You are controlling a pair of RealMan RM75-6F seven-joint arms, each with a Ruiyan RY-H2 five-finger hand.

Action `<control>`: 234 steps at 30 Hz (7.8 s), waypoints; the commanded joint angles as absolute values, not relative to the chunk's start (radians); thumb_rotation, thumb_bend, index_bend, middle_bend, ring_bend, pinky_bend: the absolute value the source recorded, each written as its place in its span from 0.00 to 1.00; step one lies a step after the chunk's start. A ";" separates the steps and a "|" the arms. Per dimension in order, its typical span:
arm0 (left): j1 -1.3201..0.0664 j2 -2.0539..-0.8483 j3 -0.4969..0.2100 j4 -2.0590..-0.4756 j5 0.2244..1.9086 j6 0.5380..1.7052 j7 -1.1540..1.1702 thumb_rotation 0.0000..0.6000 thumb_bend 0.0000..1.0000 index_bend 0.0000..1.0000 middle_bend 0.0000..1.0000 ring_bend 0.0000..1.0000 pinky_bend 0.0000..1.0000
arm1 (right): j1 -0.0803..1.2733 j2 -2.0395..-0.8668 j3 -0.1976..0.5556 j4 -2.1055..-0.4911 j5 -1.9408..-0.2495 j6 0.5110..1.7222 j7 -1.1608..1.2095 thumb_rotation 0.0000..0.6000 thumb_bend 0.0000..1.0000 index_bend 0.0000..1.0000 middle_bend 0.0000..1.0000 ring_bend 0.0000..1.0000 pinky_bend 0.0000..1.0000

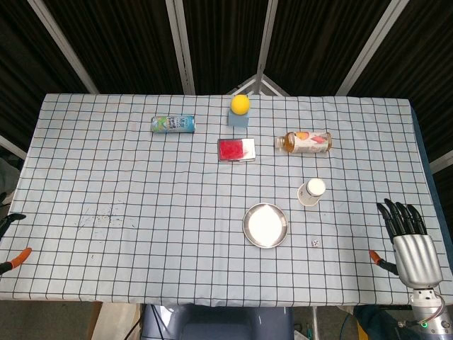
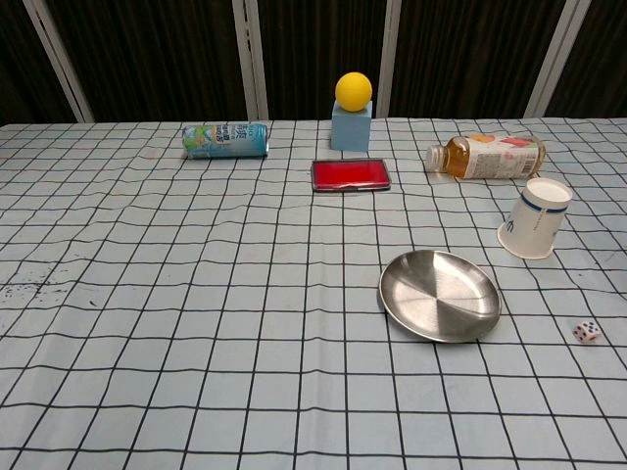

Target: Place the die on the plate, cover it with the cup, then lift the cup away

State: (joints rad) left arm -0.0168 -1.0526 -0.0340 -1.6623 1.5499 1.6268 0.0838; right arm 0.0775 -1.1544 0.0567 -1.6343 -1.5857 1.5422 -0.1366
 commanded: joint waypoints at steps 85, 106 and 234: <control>-0.014 -1.073 -0.047 -1.691 1.533 1.603 0.143 1.00 0.36 0.01 0.00 0.00 0.00 | 0.377 -1.391 0.032 -1.457 -1.367 0.981 -0.212 1.00 0.29 0.50 0.06 0.06 0.06; -0.014 -1.073 -0.045 -1.699 1.526 1.594 0.159 1.00 0.36 0.02 0.00 0.00 0.00 | 0.397 -1.400 0.026 -1.458 -1.347 0.987 -0.245 1.00 0.34 0.55 0.06 0.07 0.06; -0.025 -1.066 -0.050 -1.717 1.471 1.552 0.181 1.00 0.36 0.02 0.00 0.00 0.00 | 0.686 -1.556 0.189 -1.451 -1.138 1.029 -0.373 1.00 0.18 0.14 0.09 0.10 0.09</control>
